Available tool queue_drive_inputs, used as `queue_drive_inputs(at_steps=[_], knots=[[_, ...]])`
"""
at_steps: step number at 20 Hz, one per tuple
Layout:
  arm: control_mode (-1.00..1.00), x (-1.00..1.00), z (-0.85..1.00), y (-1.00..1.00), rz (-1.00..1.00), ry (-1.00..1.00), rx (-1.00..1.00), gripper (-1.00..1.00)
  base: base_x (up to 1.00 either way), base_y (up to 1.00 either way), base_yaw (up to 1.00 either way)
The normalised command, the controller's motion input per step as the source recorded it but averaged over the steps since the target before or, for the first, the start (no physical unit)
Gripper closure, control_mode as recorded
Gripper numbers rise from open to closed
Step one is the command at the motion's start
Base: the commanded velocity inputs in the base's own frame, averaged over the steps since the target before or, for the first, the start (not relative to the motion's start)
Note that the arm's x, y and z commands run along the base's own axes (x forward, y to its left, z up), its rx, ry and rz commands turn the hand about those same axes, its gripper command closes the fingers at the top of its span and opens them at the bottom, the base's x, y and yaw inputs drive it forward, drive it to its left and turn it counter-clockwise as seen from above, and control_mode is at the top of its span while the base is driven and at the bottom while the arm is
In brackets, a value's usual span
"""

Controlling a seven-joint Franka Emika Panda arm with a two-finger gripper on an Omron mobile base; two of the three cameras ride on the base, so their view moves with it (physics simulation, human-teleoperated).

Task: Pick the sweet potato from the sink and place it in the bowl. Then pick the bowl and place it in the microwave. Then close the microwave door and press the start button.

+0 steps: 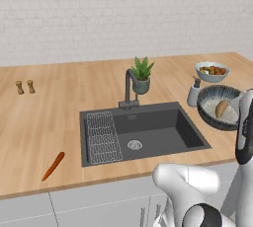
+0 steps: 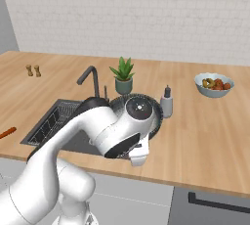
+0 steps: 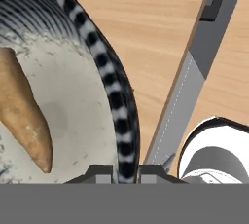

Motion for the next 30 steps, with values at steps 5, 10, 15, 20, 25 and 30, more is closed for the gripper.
queue_drive_inputs(at_steps=[5, 10, 15, 20, 25, 30], knots=[[1.0, -0.07, -0.01, 0.07, 0.01, -0.01, 0.0, 1.0, -0.2, 0.0, -0.11], [1.0, 0.0, 0.0, 0.0, 0.0, 0.0, 0.0, 1.0, -0.5, -0.08, -0.57], [1.0, 0.0, 0.0, 0.0, 0.0, 0.0, 0.0, 1.0, -0.43, -0.19, -0.77], [1.0, 0.0, 0.0, 0.0, 0.0, 0.0, 0.0, 1.0, -0.27, -0.17, -0.81], [1.0, 0.0, 0.0, 0.0, 0.0, 0.0, 0.0, 1.0, -0.15, -0.17, -0.8], [1.0, 0.0, 0.0, 0.0, 0.0, 0.0, 0.0, 1.0, -0.02, -0.04, -0.78]])
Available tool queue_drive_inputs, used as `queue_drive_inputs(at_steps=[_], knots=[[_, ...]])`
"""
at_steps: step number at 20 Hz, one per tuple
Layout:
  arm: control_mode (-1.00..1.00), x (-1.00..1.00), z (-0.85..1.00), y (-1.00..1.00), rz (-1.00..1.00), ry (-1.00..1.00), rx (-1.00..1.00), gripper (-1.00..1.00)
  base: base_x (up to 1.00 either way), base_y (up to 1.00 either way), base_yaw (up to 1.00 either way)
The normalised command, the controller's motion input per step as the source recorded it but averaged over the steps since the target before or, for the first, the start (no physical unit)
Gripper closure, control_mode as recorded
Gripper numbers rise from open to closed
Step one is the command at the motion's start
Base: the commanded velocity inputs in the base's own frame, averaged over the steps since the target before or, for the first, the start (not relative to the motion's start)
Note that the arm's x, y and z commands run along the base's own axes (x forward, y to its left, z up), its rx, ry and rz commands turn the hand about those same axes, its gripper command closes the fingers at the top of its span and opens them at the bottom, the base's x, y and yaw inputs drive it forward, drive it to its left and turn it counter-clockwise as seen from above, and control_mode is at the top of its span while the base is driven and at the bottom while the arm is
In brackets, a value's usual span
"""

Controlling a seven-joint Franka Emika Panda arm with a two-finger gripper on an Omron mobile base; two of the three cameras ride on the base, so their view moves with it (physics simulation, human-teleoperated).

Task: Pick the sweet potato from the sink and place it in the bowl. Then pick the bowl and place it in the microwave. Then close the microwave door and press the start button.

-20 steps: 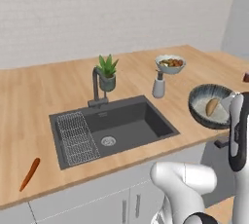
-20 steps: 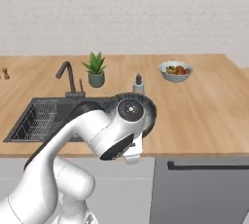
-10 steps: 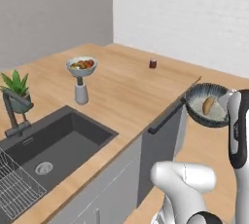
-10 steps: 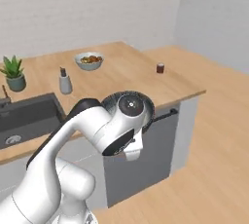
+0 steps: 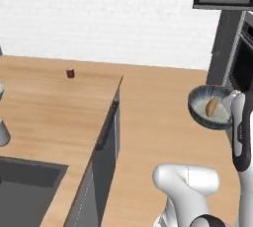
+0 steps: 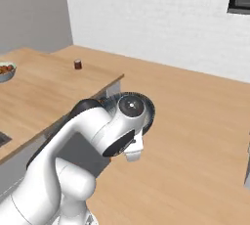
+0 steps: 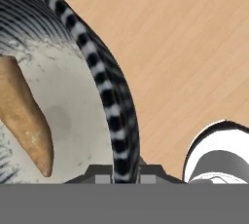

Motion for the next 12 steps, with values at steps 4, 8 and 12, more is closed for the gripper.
queue_drive_inputs(at_steps=[4, 8, 12], knots=[[1.0, 0.0, 0.0, 0.0, 0.0, 0.0, 0.0, 1.0, 0.18, 0.0, -0.69], [1.0, 0.0, 0.0, 0.0, 0.0, 0.0, 0.0, 1.0, 0.88, 0.0, -0.58], [1.0, 0.0, 0.0, 0.0, 0.0, 0.0, 0.0, 1.0, 1.0, 0.02, -0.47]])
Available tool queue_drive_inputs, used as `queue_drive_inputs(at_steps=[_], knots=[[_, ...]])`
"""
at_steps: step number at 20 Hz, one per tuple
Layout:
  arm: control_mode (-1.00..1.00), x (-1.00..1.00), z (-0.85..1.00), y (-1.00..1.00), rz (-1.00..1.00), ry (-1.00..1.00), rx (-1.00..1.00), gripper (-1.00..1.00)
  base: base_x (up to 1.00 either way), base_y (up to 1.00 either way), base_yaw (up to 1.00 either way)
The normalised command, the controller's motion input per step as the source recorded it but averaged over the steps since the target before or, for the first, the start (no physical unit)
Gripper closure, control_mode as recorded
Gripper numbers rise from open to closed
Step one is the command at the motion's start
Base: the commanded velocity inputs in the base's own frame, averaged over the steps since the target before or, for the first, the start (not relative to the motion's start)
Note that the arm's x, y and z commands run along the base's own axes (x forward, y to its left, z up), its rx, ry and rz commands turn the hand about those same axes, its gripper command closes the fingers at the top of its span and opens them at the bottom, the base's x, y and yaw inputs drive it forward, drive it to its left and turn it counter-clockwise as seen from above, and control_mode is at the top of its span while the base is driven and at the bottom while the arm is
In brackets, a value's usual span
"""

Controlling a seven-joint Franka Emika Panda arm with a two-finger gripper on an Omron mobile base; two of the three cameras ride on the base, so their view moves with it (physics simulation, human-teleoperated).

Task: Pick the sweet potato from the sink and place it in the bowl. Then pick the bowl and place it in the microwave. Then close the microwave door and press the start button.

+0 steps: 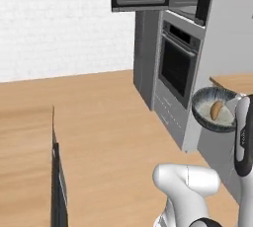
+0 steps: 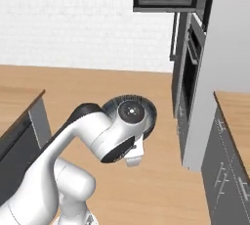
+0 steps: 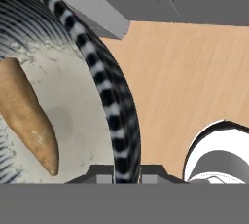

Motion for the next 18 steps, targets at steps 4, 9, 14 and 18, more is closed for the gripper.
queue_drive_inputs(at_steps=[4, 9, 14, 18], knots=[[1.0, 0.0, 0.0, 0.0, 0.0, 0.0, 0.0, 1.0, 1.0, 0.28, -0.28], [1.0, 0.0, 0.0, 0.0, 0.0, 0.0, 0.0, 1.0, 1.0, 0.21, -0.28], [1.0, 0.0, 0.0, 0.0, 0.0, 0.0, 0.0, 1.0, 0.95, 0.22, -0.29], [1.0, 0.0, 0.0, 0.0, 0.0, 0.0, 0.0, 1.0, 0.59, 0.47, -0.27]])
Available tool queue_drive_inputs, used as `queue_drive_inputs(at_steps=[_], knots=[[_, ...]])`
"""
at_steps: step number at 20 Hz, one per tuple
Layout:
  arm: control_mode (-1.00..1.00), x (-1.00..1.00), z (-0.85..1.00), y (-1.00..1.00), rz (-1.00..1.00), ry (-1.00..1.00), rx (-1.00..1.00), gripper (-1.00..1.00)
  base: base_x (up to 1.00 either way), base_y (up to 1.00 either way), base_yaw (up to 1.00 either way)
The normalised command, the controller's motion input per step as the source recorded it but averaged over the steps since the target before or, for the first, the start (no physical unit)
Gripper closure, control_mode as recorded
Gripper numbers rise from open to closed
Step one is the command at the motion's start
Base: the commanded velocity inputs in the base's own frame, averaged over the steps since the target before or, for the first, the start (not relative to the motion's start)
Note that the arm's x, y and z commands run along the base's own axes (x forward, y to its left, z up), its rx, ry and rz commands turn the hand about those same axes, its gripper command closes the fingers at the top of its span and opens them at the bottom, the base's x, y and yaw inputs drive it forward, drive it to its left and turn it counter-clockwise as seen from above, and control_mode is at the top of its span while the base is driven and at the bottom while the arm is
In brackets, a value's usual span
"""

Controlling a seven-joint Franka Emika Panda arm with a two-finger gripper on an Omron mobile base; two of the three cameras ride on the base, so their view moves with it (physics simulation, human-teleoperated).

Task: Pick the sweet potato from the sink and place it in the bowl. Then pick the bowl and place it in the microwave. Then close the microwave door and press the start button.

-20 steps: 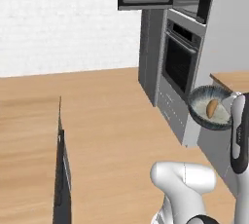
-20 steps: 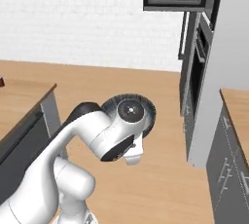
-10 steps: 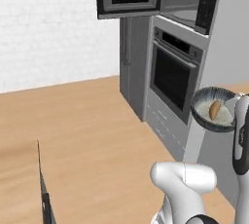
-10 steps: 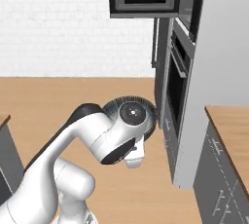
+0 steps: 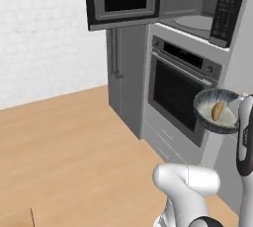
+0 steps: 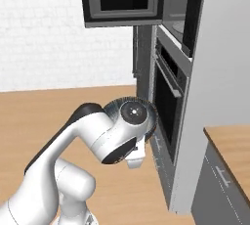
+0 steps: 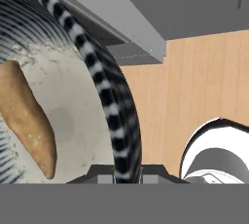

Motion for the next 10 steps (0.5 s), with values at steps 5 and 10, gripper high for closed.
queue_drive_inputs(at_steps=[5, 10], knots=[[1.0, 0.0, 0.0, 0.0, 0.0, 0.0, 0.0, 1.0, 0.52, 0.53, -0.32], [1.0, 0.0, 0.0, 0.0, 0.0, 0.0, 0.0, 1.0, 0.65, 0.68, -0.38]])
